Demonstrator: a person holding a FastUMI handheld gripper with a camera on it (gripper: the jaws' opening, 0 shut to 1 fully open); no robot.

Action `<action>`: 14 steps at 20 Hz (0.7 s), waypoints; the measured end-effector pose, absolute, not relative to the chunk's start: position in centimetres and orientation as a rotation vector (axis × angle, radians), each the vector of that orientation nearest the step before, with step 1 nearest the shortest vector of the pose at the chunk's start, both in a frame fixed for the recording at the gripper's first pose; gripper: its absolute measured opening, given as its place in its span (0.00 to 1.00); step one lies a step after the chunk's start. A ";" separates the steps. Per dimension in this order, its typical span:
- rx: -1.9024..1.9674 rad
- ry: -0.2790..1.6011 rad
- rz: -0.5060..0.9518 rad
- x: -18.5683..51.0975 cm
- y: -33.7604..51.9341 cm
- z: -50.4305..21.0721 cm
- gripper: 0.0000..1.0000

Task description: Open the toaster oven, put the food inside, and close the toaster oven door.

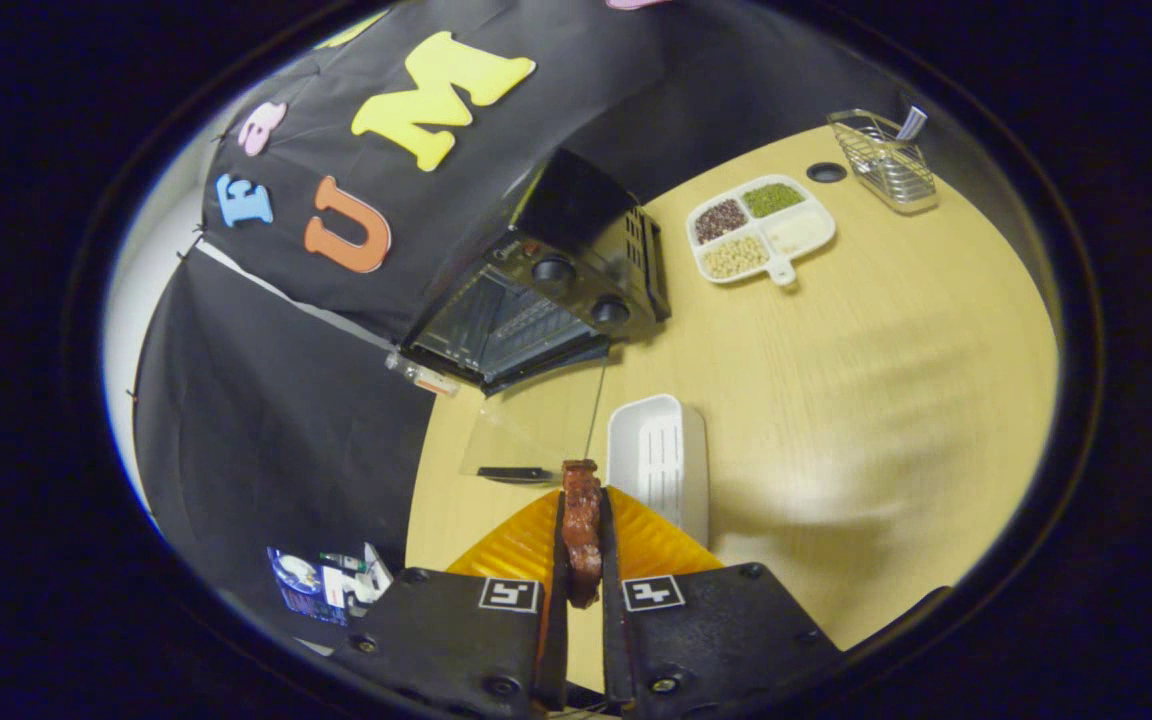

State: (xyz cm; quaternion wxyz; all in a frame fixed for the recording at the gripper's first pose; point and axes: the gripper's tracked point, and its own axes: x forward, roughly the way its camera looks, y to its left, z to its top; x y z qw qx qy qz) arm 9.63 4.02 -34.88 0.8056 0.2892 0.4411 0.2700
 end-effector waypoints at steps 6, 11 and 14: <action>0.748 0.832 0.527 12.2 11.7 -31.7 0.17; 0.882 0.756 0.484 15.3 18.1 -31.8 0.17; 0.945 0.684 0.423 18.2 20.7 -32.1 0.17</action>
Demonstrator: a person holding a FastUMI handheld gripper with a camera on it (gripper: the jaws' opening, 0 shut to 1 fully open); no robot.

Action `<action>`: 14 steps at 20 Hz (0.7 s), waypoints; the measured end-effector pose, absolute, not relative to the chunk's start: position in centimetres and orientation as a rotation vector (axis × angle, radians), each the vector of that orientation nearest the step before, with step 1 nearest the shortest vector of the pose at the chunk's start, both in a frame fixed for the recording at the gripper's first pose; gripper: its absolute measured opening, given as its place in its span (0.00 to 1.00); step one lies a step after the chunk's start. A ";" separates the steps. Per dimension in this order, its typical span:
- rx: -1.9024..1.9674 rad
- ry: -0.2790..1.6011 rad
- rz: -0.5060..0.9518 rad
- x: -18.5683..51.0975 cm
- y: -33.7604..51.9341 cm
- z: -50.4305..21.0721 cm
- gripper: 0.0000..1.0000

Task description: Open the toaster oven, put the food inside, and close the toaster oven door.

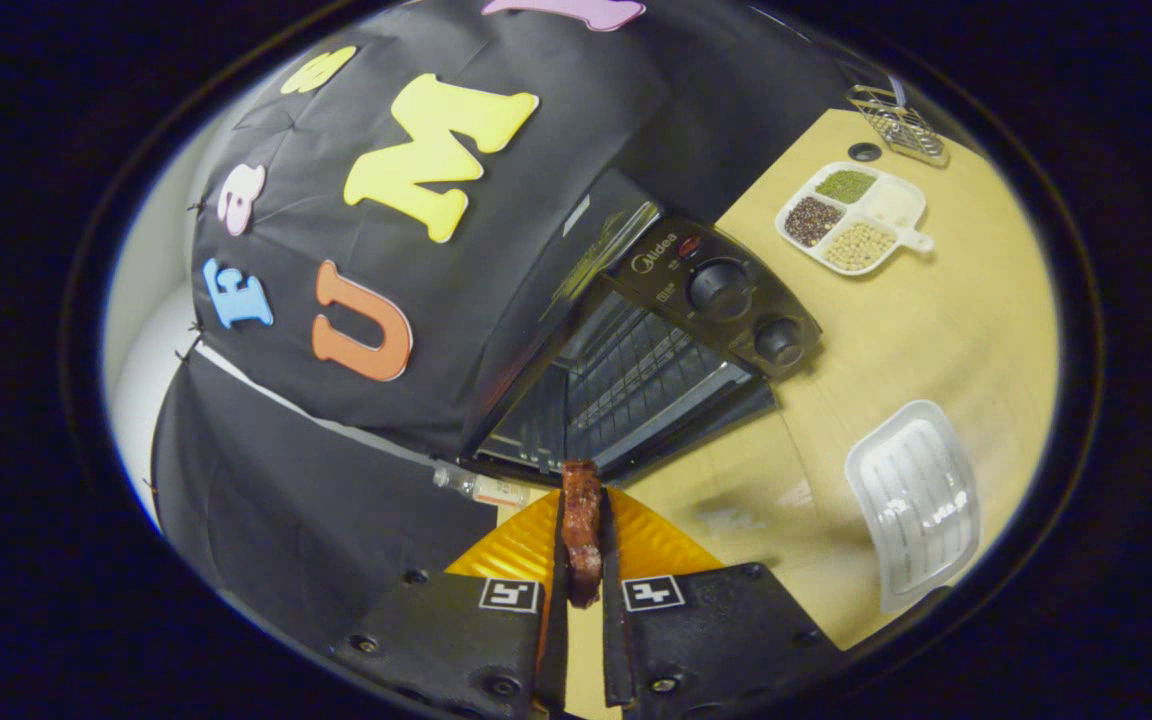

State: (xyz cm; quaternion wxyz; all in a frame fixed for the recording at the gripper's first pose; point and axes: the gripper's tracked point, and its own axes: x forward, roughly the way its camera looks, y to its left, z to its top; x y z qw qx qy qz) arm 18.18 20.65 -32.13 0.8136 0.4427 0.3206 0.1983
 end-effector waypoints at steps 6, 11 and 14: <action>1.089 0.548 0.267 23.7 24.1 -33.6 0.17; 1.147 0.466 0.098 27.7 24.5 -35.9 0.17; 1.139 0.460 0.071 29.9 26.0 -36.6 0.17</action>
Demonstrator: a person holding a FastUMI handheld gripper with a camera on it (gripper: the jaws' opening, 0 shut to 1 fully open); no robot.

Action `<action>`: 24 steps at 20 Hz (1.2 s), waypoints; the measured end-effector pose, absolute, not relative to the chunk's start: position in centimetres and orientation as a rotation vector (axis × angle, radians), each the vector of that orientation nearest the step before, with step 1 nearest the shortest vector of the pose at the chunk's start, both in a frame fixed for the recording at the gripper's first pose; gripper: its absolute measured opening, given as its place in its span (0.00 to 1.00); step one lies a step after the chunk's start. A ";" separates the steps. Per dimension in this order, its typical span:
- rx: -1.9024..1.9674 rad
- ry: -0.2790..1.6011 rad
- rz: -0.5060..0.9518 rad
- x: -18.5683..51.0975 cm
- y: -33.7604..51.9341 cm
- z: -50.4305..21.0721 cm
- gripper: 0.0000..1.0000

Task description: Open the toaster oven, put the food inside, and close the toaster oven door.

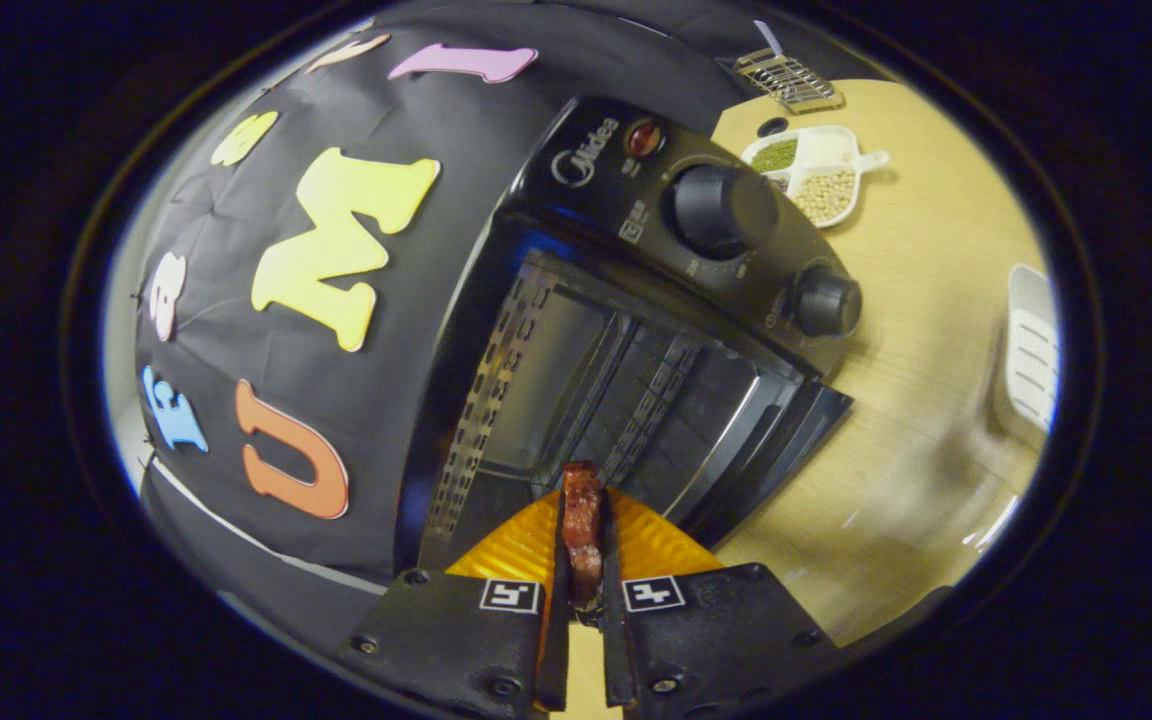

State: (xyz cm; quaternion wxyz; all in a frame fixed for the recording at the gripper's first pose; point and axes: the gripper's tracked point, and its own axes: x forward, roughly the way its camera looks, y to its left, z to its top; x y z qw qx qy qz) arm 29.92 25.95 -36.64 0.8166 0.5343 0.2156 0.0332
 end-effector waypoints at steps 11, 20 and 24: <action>0.837 0.525 0.011 31.3 27.2 -39.8 0.36; 0.323 0.522 0.003 30.5 25.7 -40.1 0.83; 0.264 0.510 0.037 29.2 25.6 -38.7 0.84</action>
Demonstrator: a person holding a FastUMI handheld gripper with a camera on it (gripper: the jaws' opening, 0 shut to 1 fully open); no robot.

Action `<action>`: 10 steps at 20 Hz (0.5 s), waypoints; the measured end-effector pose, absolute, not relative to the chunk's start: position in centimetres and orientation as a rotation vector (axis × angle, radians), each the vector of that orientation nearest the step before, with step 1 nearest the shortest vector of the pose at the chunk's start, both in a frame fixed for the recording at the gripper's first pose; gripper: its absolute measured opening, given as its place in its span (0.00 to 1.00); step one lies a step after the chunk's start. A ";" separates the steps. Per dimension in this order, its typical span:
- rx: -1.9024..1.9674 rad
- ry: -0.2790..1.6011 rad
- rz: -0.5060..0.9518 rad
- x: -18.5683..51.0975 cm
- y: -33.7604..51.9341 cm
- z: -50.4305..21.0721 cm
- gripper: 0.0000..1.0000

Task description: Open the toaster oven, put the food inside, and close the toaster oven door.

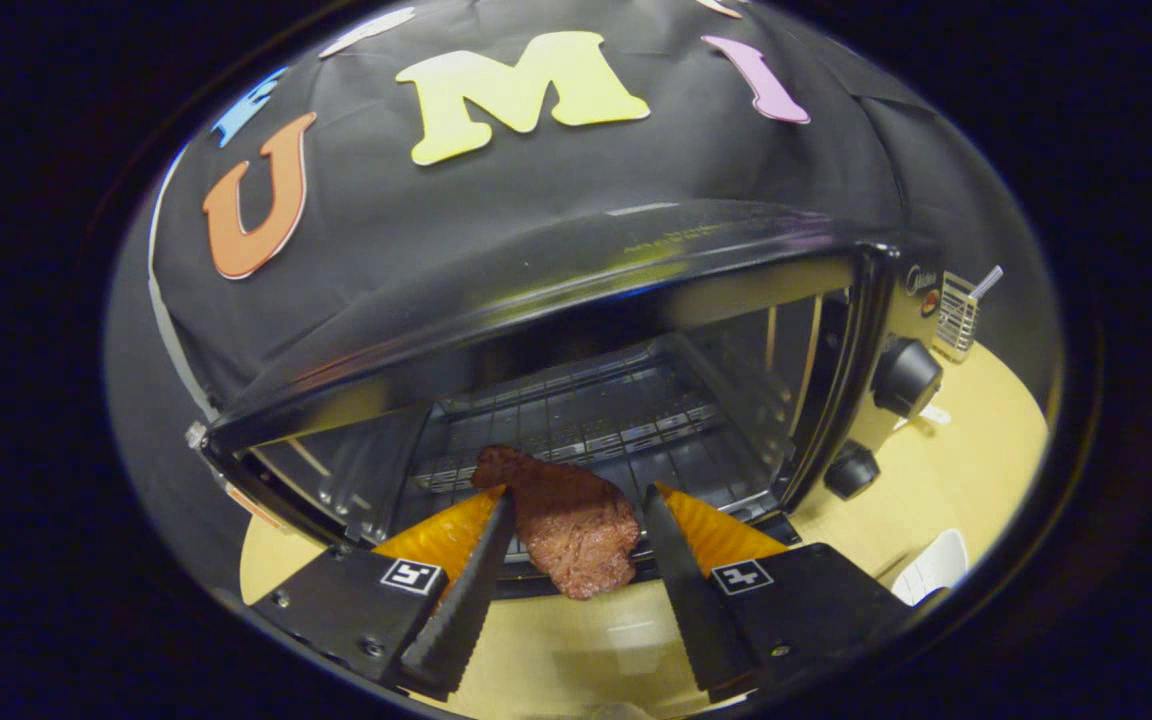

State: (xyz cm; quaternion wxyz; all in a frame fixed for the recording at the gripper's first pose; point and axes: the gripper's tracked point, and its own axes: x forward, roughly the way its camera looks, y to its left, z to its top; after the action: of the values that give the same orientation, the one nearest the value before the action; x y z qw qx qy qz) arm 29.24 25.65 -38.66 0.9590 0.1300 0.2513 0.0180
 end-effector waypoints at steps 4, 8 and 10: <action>0.231 0.501 0.087 27.7 26.0 -36.8 0.86; 0.211 0.505 0.118 26.0 25.5 -34.9 0.86; 0.197 0.505 0.133 24.8 25.3 -33.6 0.86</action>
State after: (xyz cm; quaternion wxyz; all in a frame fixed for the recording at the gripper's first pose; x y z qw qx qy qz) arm 24.82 25.27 -33.61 0.9613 0.0971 0.2492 0.0658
